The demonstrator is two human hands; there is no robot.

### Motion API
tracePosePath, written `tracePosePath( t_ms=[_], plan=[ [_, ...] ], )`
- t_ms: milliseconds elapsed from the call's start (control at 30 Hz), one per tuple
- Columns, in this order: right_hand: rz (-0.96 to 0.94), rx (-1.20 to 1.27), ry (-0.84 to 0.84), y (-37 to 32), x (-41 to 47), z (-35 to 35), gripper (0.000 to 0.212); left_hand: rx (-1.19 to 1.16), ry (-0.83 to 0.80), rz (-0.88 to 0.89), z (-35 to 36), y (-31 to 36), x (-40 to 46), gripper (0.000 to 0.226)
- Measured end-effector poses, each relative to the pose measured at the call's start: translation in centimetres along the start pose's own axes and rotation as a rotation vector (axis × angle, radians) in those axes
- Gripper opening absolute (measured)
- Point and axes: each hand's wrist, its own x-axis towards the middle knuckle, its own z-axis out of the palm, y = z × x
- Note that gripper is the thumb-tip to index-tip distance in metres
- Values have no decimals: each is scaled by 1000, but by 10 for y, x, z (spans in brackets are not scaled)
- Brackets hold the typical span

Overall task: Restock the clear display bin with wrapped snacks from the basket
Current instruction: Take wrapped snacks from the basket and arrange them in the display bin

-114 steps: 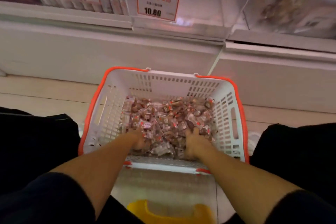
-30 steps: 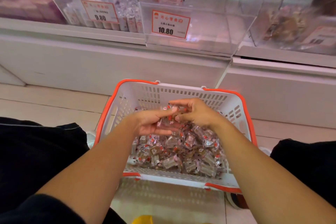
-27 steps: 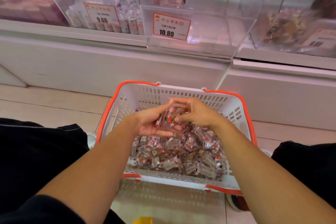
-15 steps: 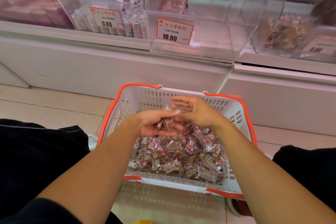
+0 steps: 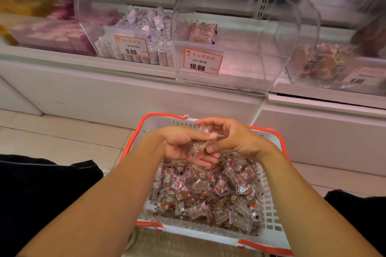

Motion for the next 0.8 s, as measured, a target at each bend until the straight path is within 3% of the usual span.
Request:
tracePosePath(
  t_ms=[67, 167, 233, 333, 433, 567, 700, 800],
  plan=[
    [-19, 6, 5, -9, -1, 0, 52, -24, 32, 19, 4, 15, -8, 57],
    [-61, 54, 147, -25, -1, 3, 39, -84, 191, 35, 3, 37, -22, 76],
    [-95, 87, 194, -40, 1, 9, 41, -106, 341, 116, 10, 47, -30, 68],
    [-189, 130, 95, -64, 1, 22, 58, -24, 539, 321, 28, 53, -35, 51],
    [-276, 86, 95, -90, -3, 35, 59, 118, 673, 440, 40, 66, -51, 58],
    [-381, -215, 407, -127, -10, 41, 37, 417, 849, 665, 42, 95, -73, 56],
    [-473, -619, 592, -163, -4, 27, 36, 367, 741, 795, 42, 133, -85, 65],
    [-438, -622, 544, -189, 12, 0, 31, 198, 588, 722, 32, 161, -95, 63]
  ],
)
